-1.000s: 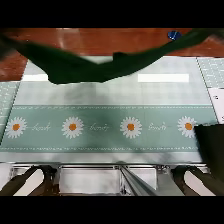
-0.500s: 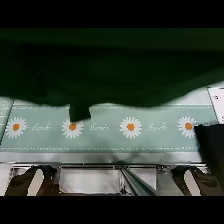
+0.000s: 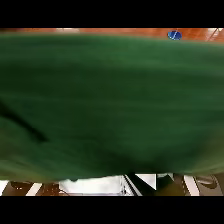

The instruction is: Fold the shirts.

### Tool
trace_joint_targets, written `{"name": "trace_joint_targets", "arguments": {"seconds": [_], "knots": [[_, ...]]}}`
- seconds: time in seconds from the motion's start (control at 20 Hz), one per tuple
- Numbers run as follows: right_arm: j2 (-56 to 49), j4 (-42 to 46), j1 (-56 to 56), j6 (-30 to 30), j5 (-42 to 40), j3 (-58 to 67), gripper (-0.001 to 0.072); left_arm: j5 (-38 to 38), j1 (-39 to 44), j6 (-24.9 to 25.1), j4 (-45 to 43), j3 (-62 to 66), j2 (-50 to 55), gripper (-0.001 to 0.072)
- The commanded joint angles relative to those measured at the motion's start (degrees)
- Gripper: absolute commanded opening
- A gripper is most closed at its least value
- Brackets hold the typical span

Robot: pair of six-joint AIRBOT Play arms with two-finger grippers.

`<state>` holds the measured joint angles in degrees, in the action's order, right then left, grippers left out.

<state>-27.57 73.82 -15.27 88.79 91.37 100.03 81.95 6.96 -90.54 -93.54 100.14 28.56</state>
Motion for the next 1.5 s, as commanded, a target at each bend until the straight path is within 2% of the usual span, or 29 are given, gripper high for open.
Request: {"name": "trace_joint_targets", "arguments": {"seconds": [0.0, 0.1, 0.3, 0.5, 0.6, 0.7, 0.85, 1.05, 1.2, 1.35, 1.4, 1.45], "knots": [[-1.31, -0.87, -0.02, -0.24, 0.26, -8.61, 0.0023, 1.97, 1.64, -3.89, -3.41, -8.68, 2.75, 0.0020], [-3.34, -2.43, 0.00, -0.87, -4.59, -17.84, 0.0023, -1.31, 1.64, -6.56, -3.39, -15.15, 6.49, 0.0020], [-13.99, -10.49, 0.02, -6.67, -19.06, -30.95, 0.0023, -10.32, 1.64, -9.42, -3.04, -23.54, 19.54, 0.0020], [-33.31, -16.76, 0.02, -11.47, -31.06, -30.99, 0.0023, -21.07, 1.14, -11.26, -2.62, -20.44, 39.28, 0.0020], [-44.06, -20.85, 0.13, -14.03, -33.48, -27.87, 0.0023, -23.78, 0.09, -11.41, -1.20, -14.53, 49.20, 0.0020], [-54.80, -25.83, 0.15, -15.65, -33.46, -21.70, 0.0023, -22.86, -1.53, -12.72, 3.26, -5.88, 59.69, 0.0020], [-67.67, -28.30, 0.15, -14.75, -33.05, -10.10, 0.0023, -19.67, -4.79, -13.51, 17.16, 4.96, 71.67, 0.0021], [-75.67, -28.28, 0.13, -11.87, -31.50, -2.47, 0.0023, -16.17, -8.02, -12.85, 31.36, 8.31, 79.30, 0.0021], [-75.69, -26.51, -1.49, -12.24, -27.89, -2.47, 0.0023, -9.49, -9.46, -7.23, 32.70, 8.35, 79.71, 0.0021], [-75.12, -25.73, -5.05, -14.36, -16.48, -2.62, 0.0024, -0.94, -10.49, 0.15, 32.20, 8.24, 78.82, 0.0020], [-75.12, -22.56, -4.98, -14.99, -13.03, -3.28, 0.0023, 1.16, -9.84, 1.90, 30.38, 7.26, 78.84, 0.0020], [-75.12, -18.80, -4.44, -14.95, -10.88, -4.70, 0.0023, 1.31, -9.07, 1.33, 27.32, 5.75, 78.84, 0.0021]]}}
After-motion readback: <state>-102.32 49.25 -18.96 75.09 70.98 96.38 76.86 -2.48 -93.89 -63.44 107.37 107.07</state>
